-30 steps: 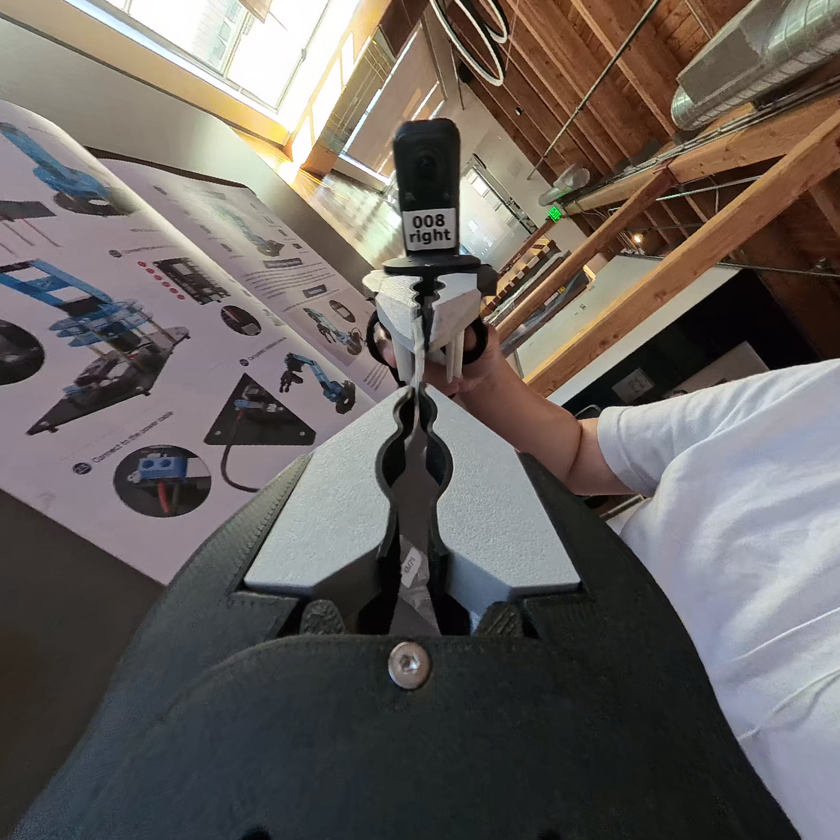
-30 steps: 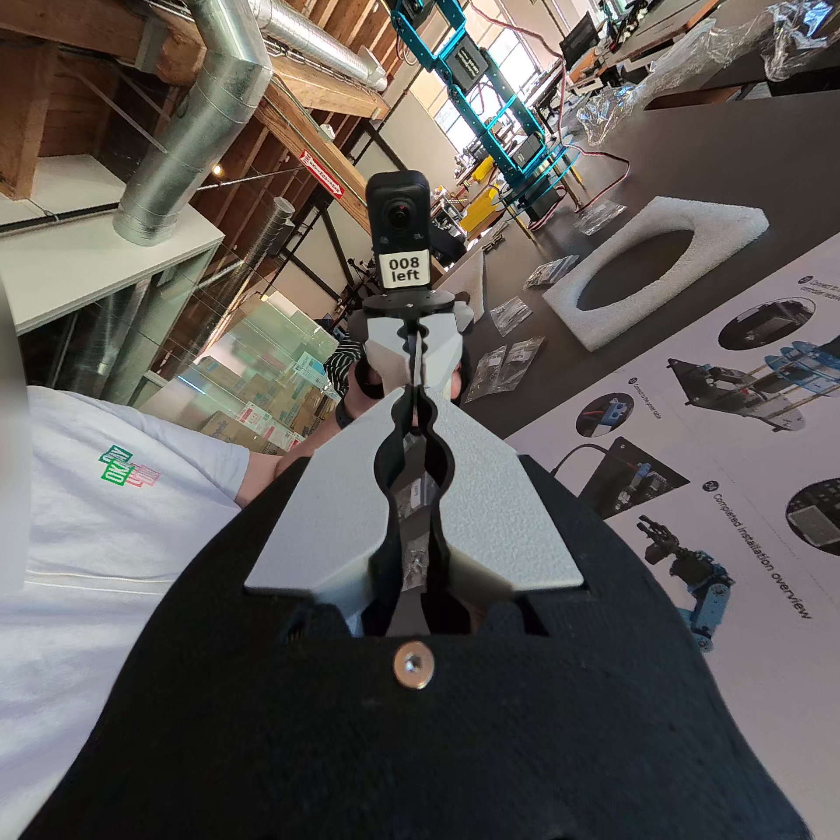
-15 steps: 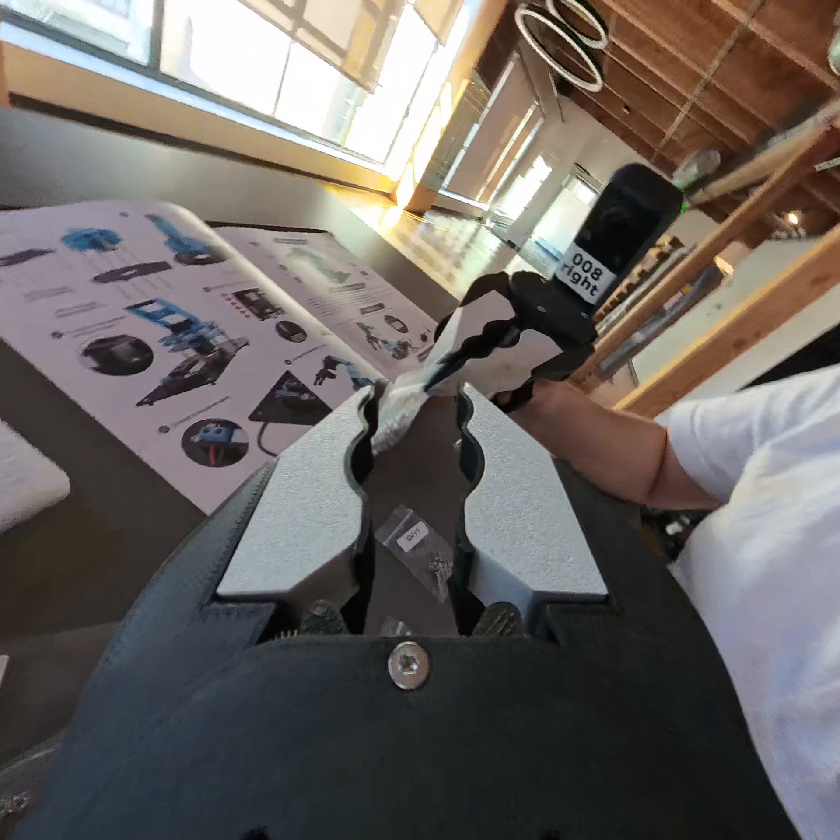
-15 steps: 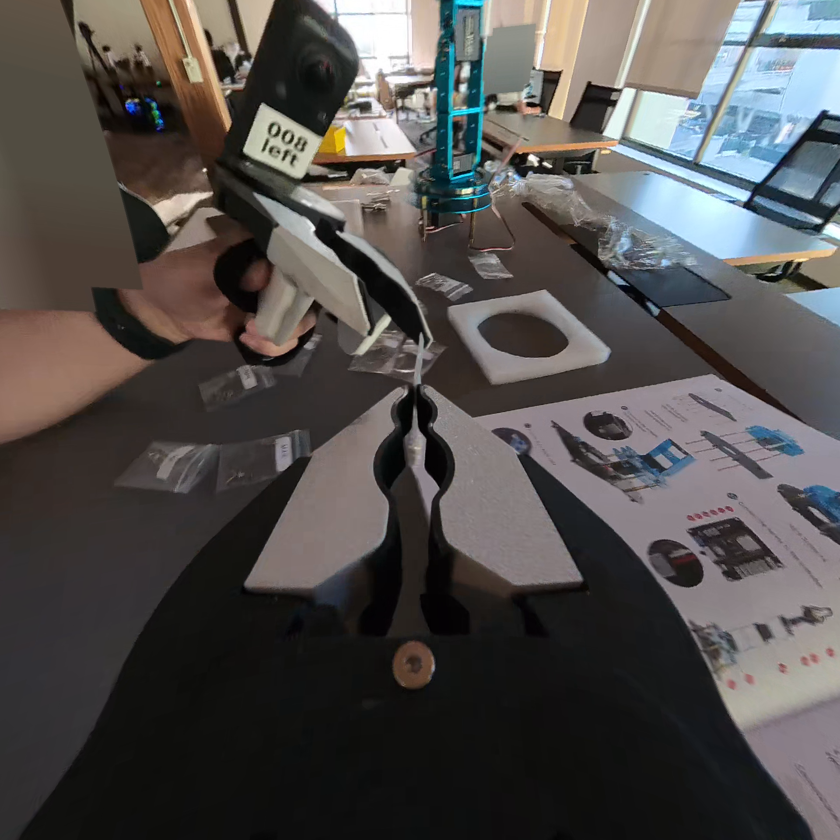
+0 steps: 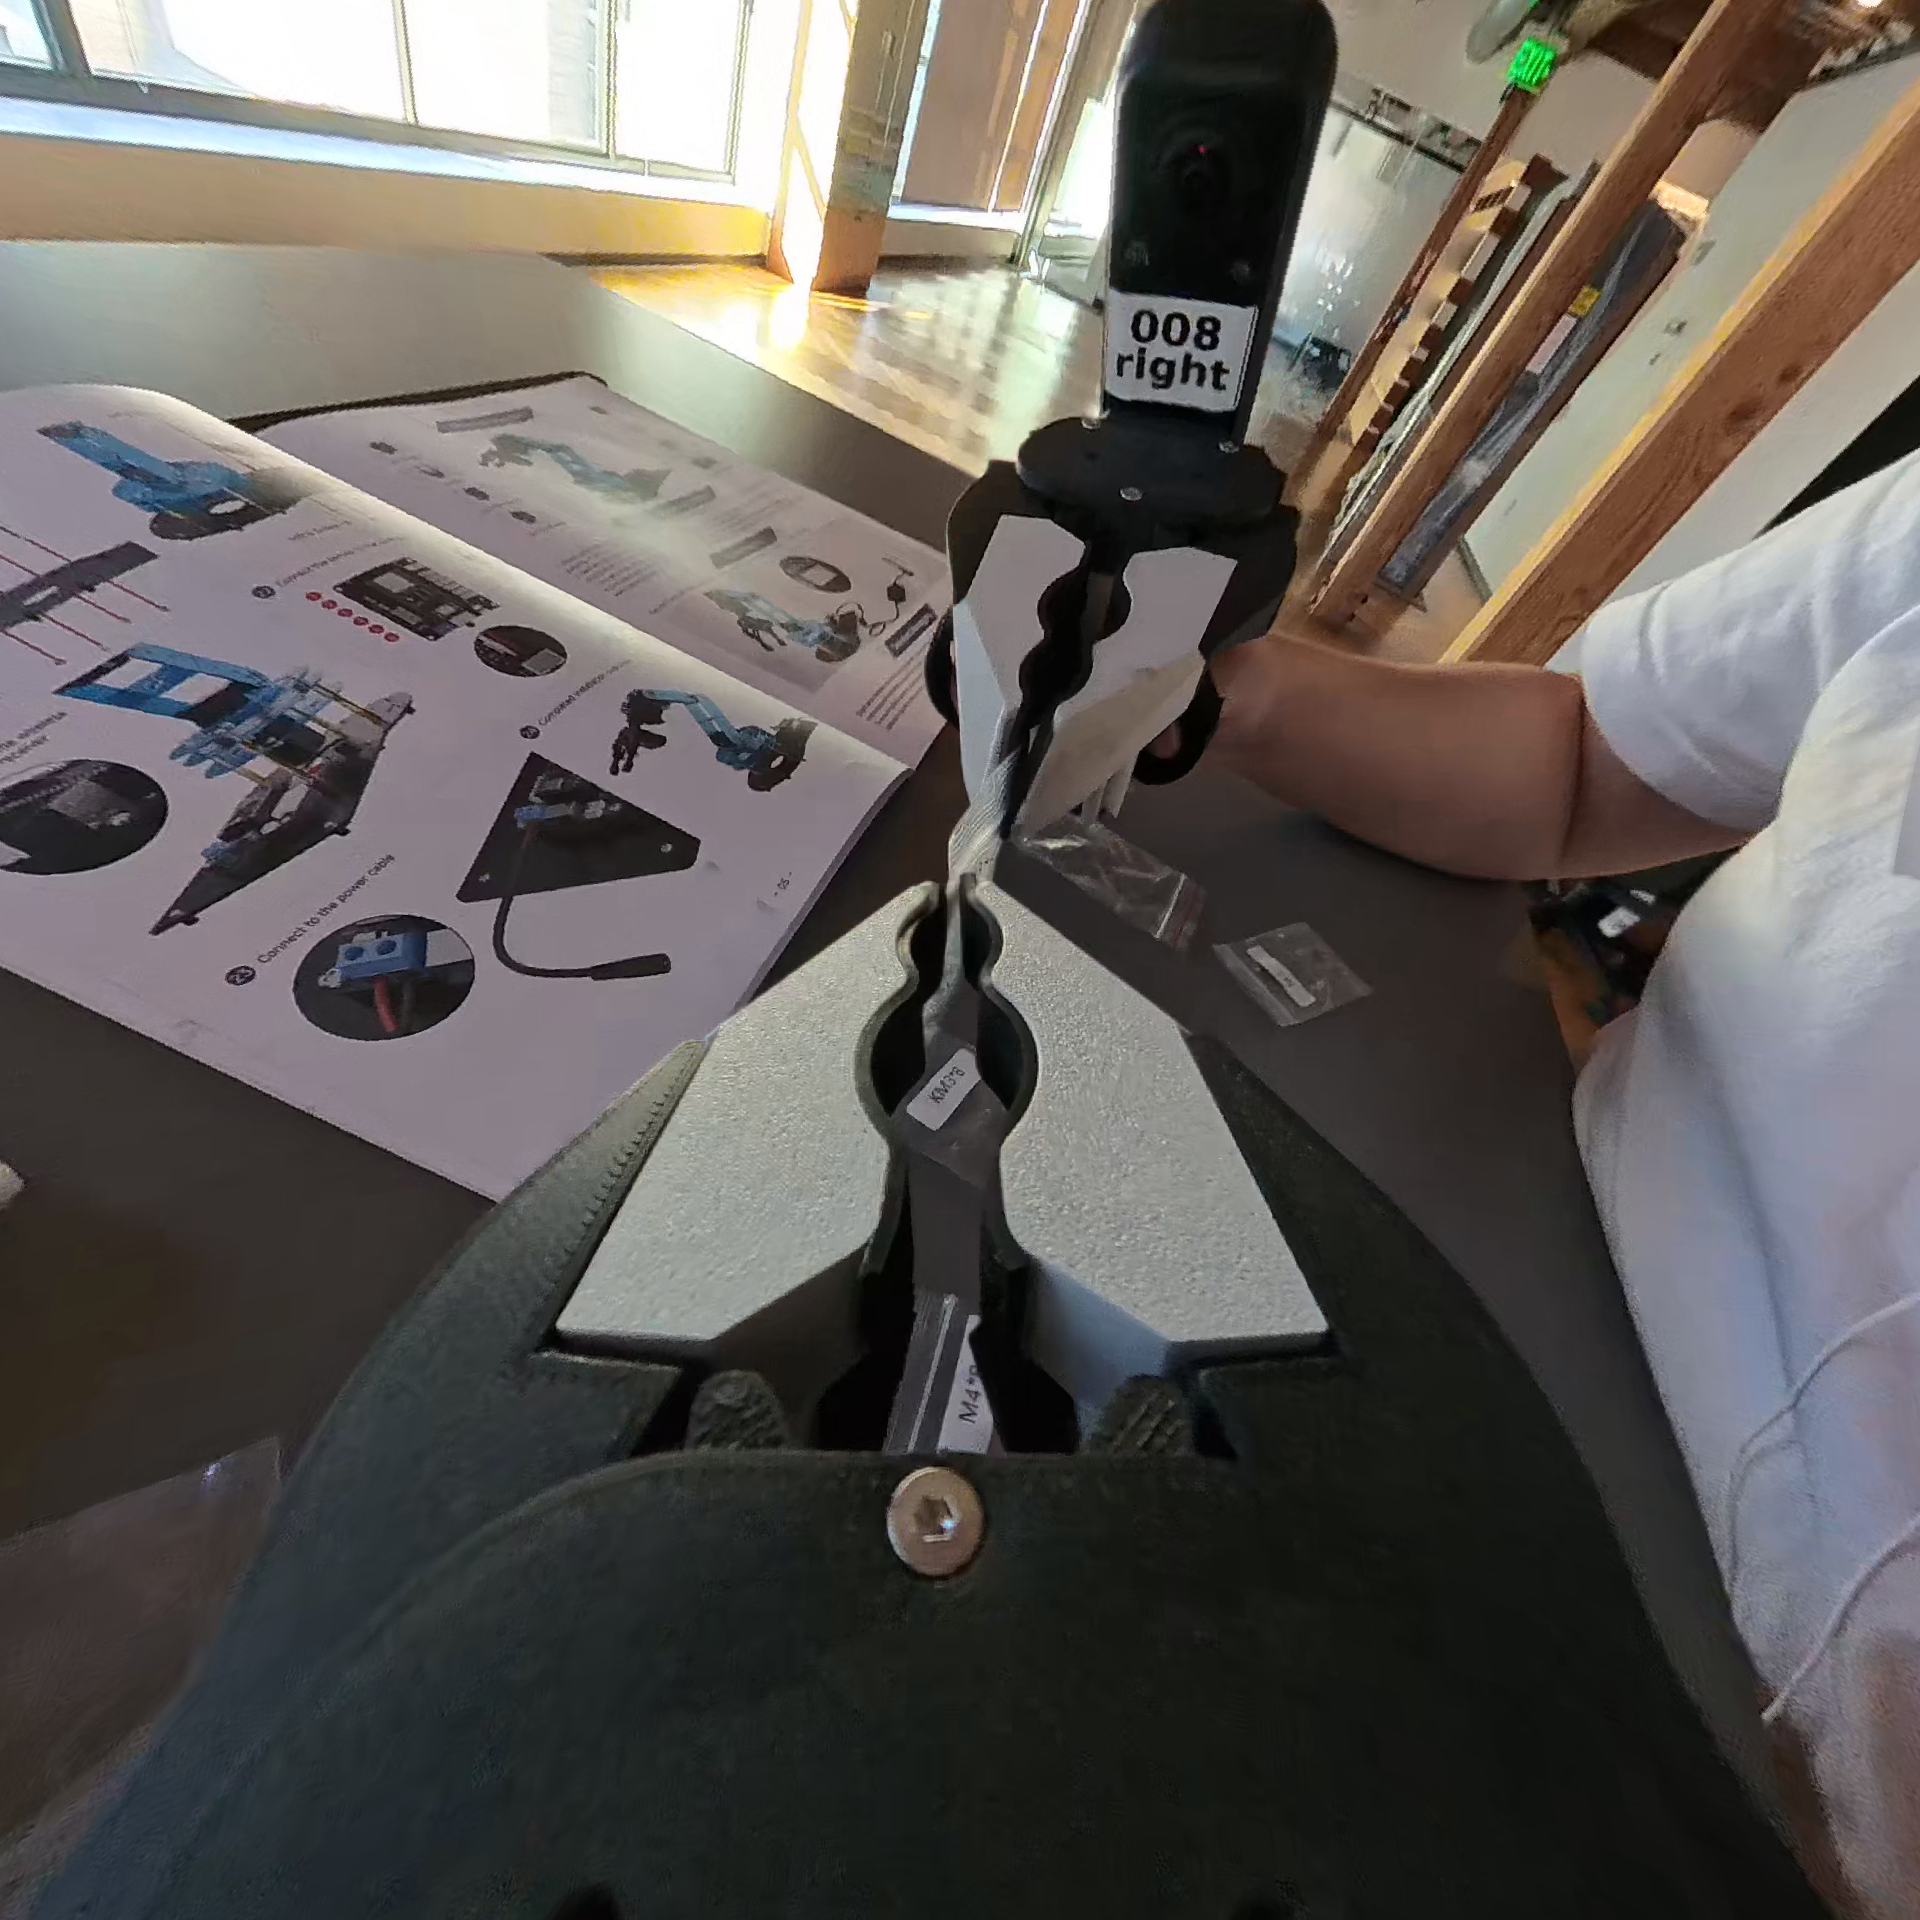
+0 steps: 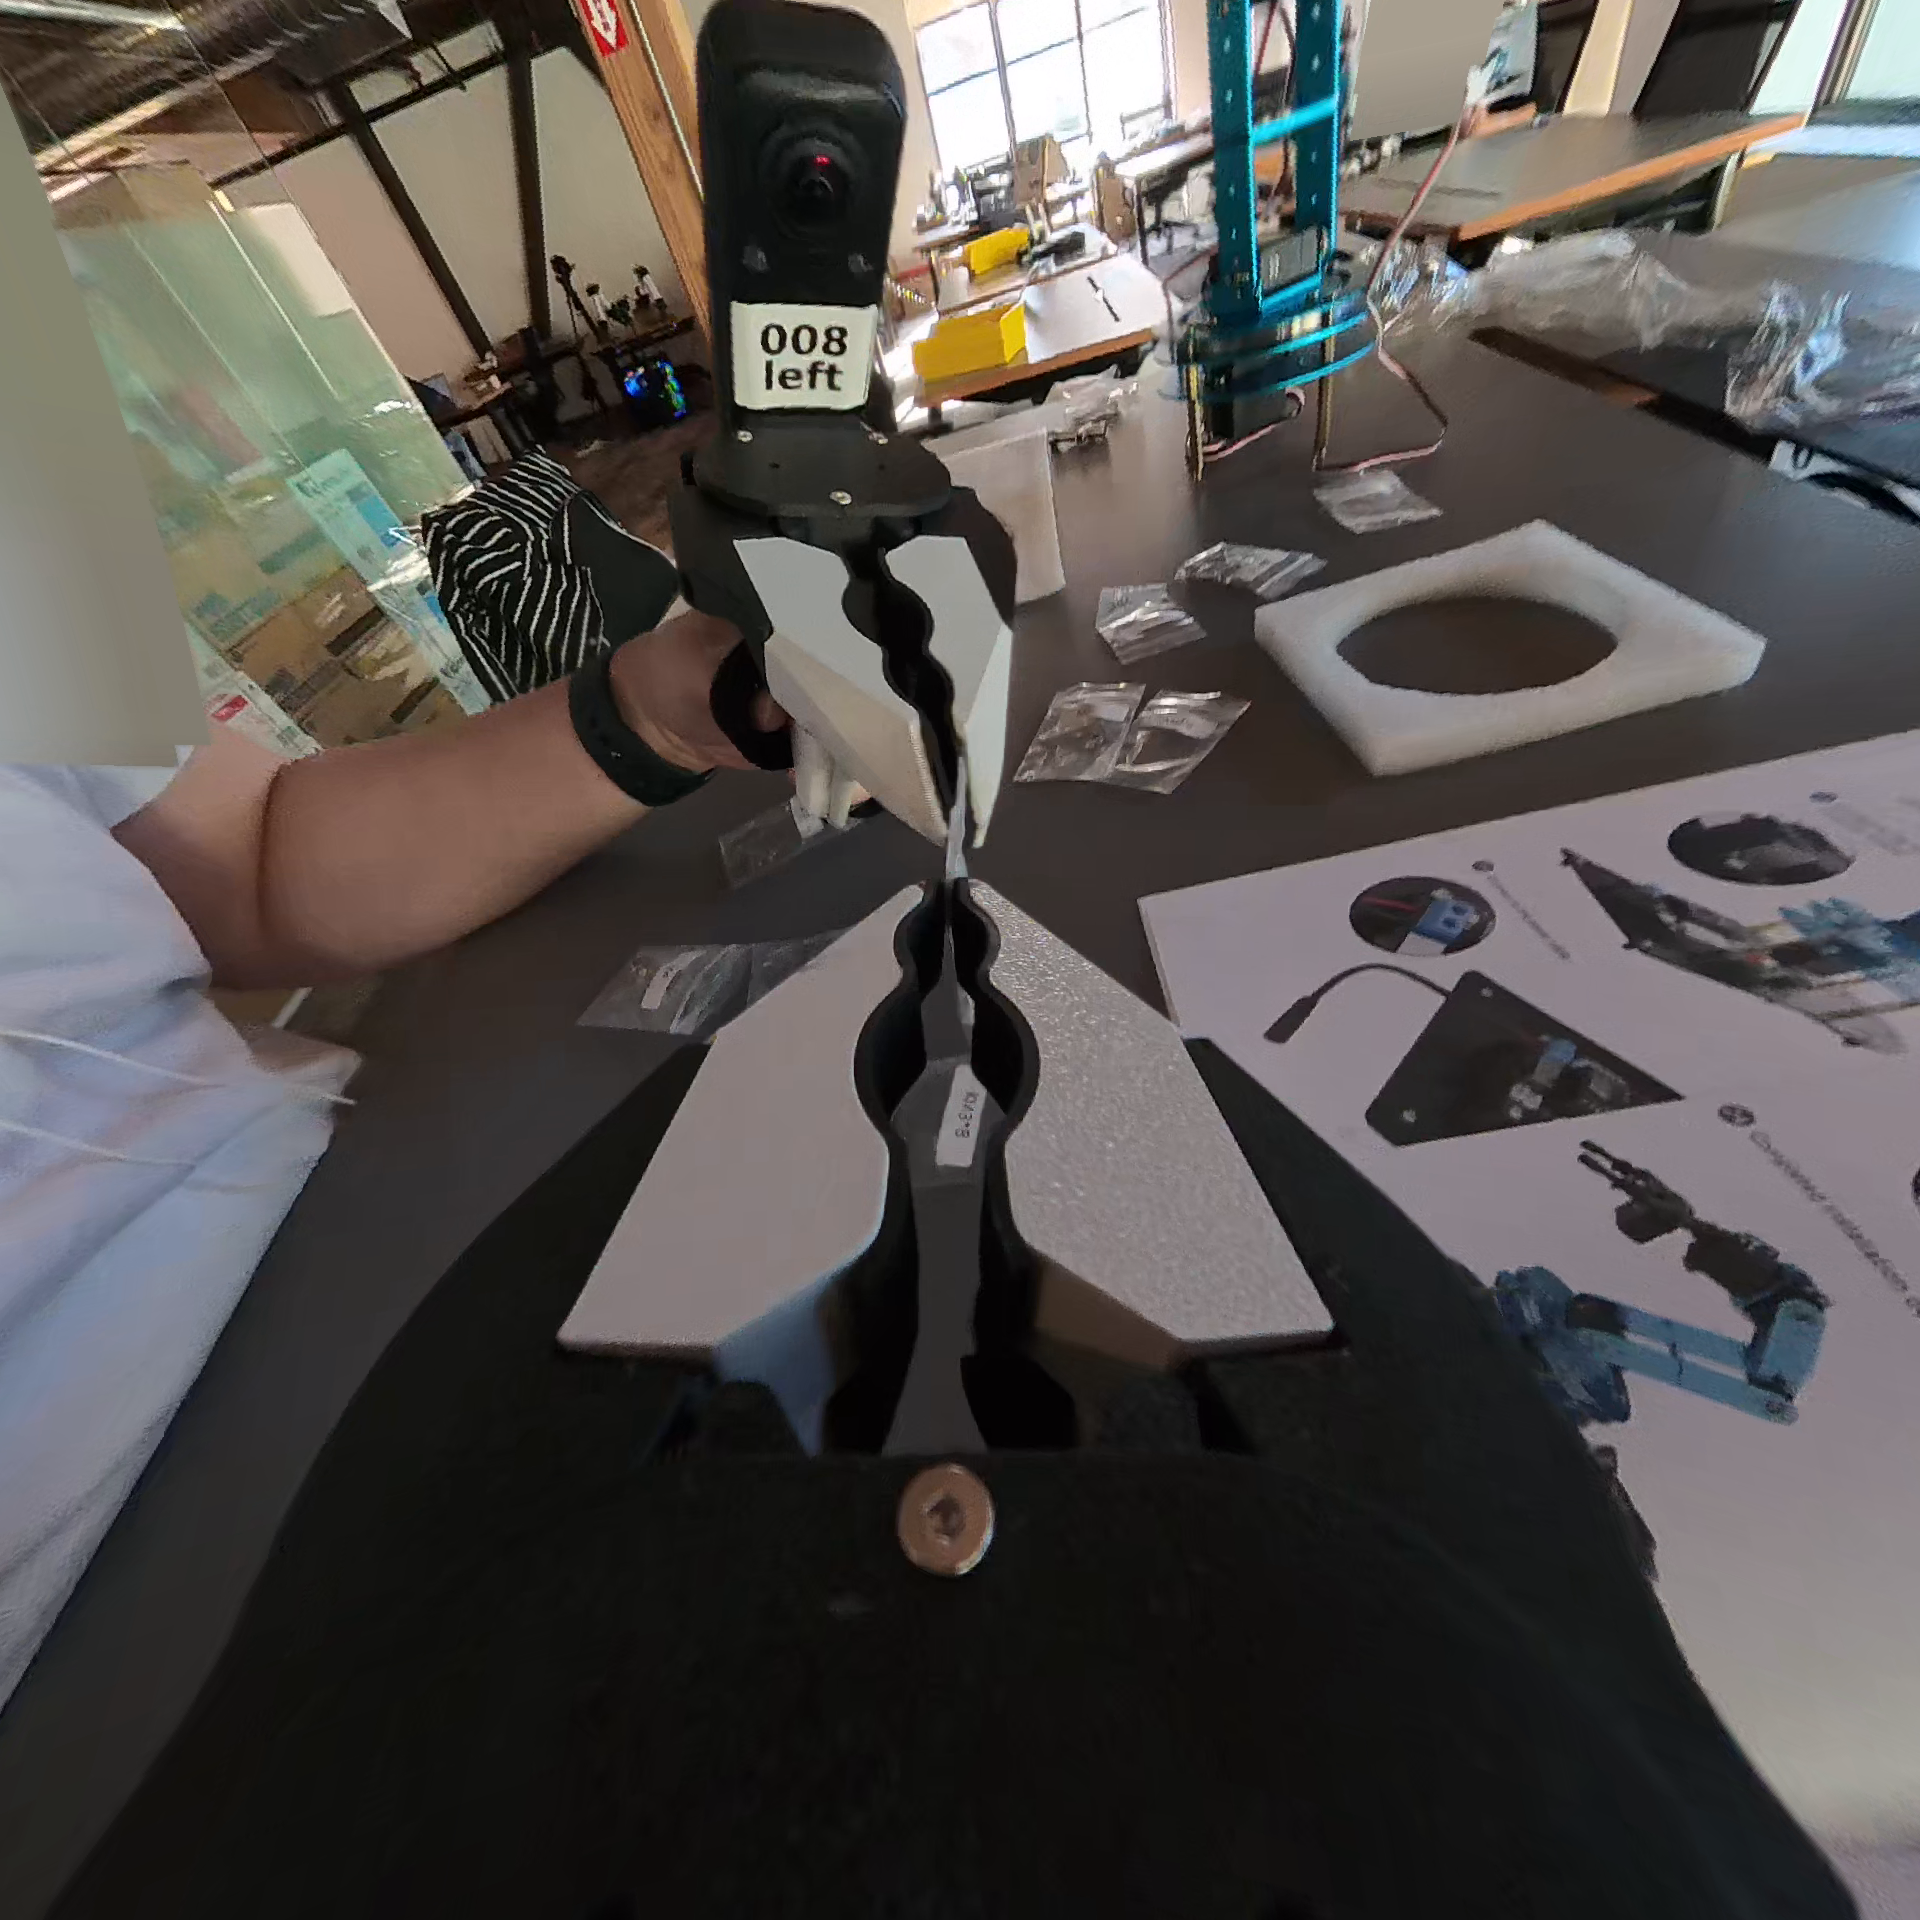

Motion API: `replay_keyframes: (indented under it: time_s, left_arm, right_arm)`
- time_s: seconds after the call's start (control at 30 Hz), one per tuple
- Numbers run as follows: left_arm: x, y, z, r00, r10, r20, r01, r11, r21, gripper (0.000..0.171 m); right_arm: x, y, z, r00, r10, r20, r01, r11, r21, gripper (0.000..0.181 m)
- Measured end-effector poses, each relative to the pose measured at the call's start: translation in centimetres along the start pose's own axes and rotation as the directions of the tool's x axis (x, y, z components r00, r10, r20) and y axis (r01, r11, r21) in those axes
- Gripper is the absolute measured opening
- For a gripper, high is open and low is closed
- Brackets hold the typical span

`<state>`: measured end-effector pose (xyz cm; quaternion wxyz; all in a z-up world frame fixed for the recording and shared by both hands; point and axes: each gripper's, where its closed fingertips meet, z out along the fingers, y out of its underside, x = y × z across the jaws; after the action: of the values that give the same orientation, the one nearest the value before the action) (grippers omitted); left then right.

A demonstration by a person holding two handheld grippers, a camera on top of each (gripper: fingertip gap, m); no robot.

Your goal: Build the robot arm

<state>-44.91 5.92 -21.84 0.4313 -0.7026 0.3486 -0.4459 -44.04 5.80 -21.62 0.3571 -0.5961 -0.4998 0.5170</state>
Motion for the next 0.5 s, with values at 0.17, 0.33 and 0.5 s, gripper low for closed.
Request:
replay_keyframes:
  time_s: [0.17,0.33,0.5]
  left_arm:
    - [-0.1,1.5,0.6,0.999,0.049,0.009,-0.048,0.996,-0.082,0.000]
    - [-0.1,2.6,1.2,0.991,0.128,0.028,-0.122,0.981,-0.153,0.000]
    - [0.4,3.4,1.7,0.987,0.162,0.007,-0.157,0.969,-0.192,0.000]
  right_arm:
    - [0.9,1.2,-0.6,1.000,0.000,-0.008,-0.001,0.997,-0.081,0.012]
    - [1.5,0.8,-1.2,1.000,0.003,0.021,0.000,0.987,-0.164,0.014]
    - [1.5,2.3,-0.3,0.998,0.002,0.060,0.015,0.960,-0.280,0.012]
